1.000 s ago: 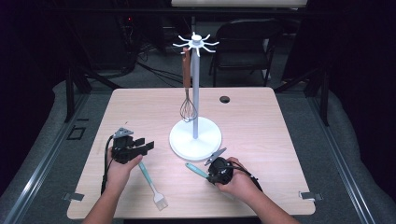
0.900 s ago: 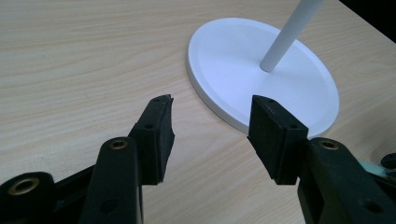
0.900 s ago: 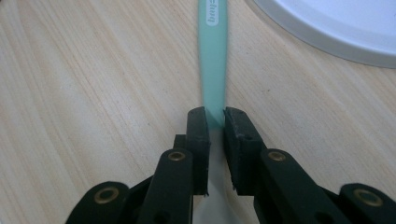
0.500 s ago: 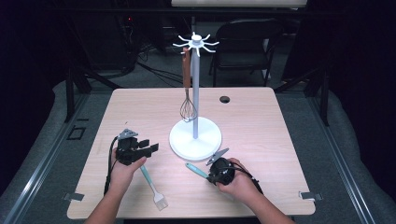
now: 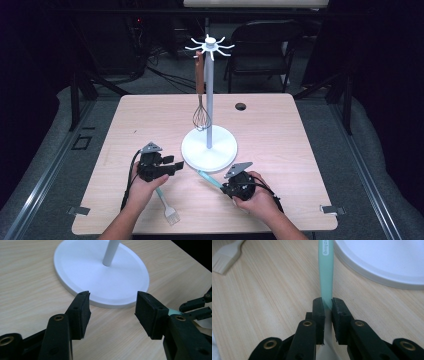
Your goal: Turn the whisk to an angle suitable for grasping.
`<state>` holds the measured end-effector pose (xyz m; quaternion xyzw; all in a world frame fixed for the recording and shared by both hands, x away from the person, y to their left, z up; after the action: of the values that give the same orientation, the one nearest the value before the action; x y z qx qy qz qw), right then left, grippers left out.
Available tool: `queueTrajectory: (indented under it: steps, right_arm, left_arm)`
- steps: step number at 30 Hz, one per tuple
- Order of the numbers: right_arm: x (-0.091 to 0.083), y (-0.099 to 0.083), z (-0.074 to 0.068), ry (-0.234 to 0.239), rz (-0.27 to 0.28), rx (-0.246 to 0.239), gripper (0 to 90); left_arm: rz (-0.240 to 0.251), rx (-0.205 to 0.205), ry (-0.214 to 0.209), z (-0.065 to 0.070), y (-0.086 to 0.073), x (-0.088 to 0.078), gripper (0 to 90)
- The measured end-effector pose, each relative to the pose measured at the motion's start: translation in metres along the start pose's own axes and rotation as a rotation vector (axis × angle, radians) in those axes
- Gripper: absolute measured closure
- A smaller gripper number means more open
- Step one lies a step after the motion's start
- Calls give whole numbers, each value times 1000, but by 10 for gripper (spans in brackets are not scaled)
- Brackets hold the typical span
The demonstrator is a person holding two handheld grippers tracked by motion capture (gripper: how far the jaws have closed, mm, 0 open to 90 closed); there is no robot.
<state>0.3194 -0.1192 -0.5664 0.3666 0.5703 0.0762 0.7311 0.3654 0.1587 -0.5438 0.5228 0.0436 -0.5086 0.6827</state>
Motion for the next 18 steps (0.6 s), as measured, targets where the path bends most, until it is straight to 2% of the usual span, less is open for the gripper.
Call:
queueTrajectory:
  steps: [9,13,18]
  right_arm:
    - [-8,7,-2,-26,112,-7,808]
    - [-8,10,-3,-21,156,10,808]
    - [-5,15,-7,-15,181,5,808]
  left_arm:
    - [-42,19,-95,15,-6,12,424]
    - [-51,2,-142,22,-8,16,421]
    - [-57,6,-162,28,-9,19,421]
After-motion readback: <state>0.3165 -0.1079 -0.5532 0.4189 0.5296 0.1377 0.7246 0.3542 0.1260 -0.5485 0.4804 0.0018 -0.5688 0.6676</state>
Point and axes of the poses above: each handheld gripper's, and its own axes: x roughly forward along the jaws, y roughly out of its top, z roughly to its right, the point moved 2 cm from there along x, roughly forward along the jaws, and after that the axes turned 12 degrees about -x, right-handed, at the moved point
